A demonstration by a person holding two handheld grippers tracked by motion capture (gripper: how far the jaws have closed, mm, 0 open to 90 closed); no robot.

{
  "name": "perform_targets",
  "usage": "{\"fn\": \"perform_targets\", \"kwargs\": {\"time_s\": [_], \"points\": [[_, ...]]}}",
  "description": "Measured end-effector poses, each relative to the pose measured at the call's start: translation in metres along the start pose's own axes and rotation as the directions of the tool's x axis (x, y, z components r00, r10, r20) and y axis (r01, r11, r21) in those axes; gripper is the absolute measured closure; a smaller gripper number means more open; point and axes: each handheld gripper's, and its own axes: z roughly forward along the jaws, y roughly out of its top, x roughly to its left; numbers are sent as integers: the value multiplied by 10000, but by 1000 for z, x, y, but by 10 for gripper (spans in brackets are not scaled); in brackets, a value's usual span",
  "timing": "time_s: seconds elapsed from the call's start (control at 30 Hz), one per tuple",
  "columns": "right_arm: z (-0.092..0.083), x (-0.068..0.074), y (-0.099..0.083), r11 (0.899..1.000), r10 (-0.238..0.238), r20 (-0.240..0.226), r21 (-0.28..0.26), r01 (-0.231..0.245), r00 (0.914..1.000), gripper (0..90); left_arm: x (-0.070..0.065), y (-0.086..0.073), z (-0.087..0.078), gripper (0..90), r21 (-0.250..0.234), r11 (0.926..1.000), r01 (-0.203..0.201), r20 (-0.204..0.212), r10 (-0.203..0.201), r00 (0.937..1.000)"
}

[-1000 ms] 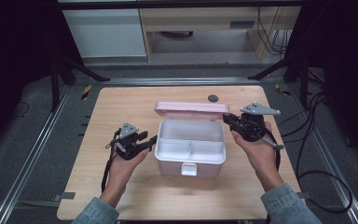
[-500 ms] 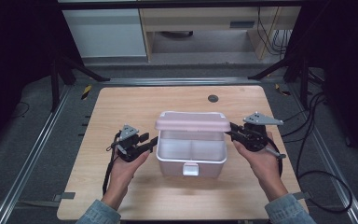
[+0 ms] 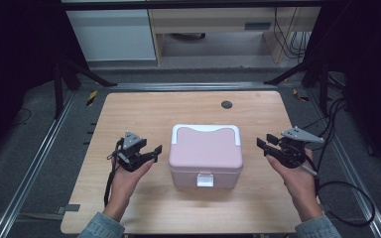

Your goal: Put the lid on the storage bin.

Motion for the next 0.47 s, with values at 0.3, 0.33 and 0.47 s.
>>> {"fn": "perform_targets", "kwargs": {"time_s": [0.3,0.33,0.47], "points": [[56,-34,-45,9867,623,846,1445,-741,9945,196,61,-42,22,89,1527,9883,48,-1055,115,9943],[59,-35,-48,9851,730,896,1488,-858,9933,187,64,-46,24,81,1680,9857,147,-1109,41,9938],[70,-37,-58,9770,841,976,1876,-1013,9917,146,73,-56,28,68,1986,9789,489,-1170,-258,9928]]}}
